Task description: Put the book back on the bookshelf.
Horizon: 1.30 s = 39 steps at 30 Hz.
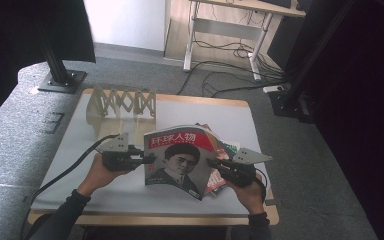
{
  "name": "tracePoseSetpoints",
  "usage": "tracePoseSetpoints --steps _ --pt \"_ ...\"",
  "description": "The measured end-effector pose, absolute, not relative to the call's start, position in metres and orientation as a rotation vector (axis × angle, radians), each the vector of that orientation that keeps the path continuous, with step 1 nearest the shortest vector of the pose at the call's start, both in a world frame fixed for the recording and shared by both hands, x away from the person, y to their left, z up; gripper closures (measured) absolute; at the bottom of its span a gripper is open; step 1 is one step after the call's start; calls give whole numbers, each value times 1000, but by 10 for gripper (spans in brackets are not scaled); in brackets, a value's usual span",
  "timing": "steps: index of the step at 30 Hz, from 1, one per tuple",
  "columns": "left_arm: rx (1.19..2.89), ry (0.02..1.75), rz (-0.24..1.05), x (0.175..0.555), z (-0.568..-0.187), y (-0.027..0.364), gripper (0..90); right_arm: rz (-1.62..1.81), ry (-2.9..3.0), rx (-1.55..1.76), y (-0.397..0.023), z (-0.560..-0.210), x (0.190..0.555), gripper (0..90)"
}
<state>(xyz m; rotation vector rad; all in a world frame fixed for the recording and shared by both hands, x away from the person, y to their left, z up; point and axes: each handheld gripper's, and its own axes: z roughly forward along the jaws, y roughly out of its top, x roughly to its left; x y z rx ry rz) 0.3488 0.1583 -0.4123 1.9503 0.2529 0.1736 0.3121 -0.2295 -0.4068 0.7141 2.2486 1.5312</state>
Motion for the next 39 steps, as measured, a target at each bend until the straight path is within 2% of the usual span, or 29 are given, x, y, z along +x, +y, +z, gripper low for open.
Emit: tracePoseSetpoints --steps 7,18,19,22,24,34,39 --pt "1988 268 212 355 -380 148 713 1528 2245 738 -229 -407 313 827" --pt "2011 265 261 369 -343 130 699 1528 2245 742 -228 -406 314 823" --pt "2016 269 263 370 -341 128 710 1528 2245 743 -228 -406 314 822" --pt "2034 296 271 371 -339 125 825 1520 2242 749 -228 -406 314 817" --pt "2039 310 270 371 -339 126 843 1525 2240 759 -229 -407 315 818" --pt "2093 273 238 369 -333 134 863 1514 2223 807 -232 -402 318 777" --pt "2111 243 243 366 -331 137 862 1526 2184 849 -243 -404 317 718"
